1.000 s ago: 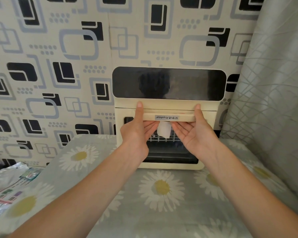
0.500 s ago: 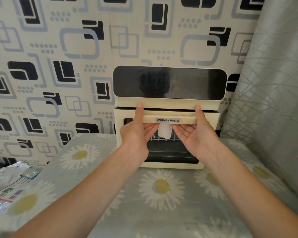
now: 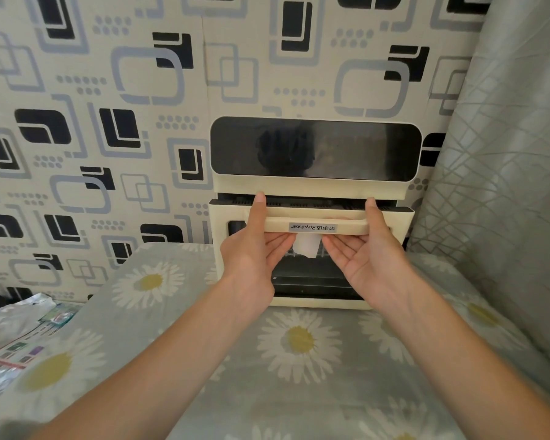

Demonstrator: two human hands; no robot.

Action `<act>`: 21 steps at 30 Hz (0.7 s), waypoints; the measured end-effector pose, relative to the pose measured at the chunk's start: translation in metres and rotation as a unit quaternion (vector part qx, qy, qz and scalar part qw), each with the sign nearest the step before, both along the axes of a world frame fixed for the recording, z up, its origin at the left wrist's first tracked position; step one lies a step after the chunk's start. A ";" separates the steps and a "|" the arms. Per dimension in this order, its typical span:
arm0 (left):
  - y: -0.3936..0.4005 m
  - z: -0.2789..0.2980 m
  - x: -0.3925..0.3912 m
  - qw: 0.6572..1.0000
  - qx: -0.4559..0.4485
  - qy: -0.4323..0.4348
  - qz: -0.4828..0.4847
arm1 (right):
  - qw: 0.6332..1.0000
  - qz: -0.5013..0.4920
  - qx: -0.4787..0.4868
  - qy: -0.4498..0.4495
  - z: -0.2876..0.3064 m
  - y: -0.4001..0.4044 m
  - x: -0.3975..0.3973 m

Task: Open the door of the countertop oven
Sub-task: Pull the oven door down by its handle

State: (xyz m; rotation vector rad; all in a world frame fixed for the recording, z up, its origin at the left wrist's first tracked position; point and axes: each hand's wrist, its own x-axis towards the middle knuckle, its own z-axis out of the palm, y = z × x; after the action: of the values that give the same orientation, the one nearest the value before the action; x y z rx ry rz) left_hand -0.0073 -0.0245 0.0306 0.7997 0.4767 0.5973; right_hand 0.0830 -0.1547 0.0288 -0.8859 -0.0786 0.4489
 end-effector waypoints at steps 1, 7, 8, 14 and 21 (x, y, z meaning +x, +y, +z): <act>-0.001 -0.001 -0.001 1.000 0.000 -0.001 0.000 | 1.000 0.000 0.000 -0.001 0.000 0.000 -0.001; -0.003 -0.003 -0.006 1.000 0.000 -0.010 -0.002 | 1.000 0.002 -0.003 -0.006 -0.002 -0.002 -0.008; -0.003 -0.004 -0.007 1.000 0.000 -0.010 -0.003 | 1.000 0.002 -0.003 -0.007 -0.002 -0.003 -0.009; -0.006 -0.008 -0.011 1.000 0.002 -0.013 -0.002 | 1.000 0.000 0.006 -0.017 -0.005 -0.007 -0.017; -0.007 -0.014 -0.015 1.000 0.003 -0.023 0.000 | 1.000 -0.010 0.011 -0.023 -0.007 -0.010 -0.024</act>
State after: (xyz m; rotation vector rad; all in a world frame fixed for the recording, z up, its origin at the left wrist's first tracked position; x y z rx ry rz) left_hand -0.0225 -0.0318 0.0163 0.7894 0.4330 0.6154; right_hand 0.0592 -0.1645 0.0214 -0.8749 -0.1167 0.4091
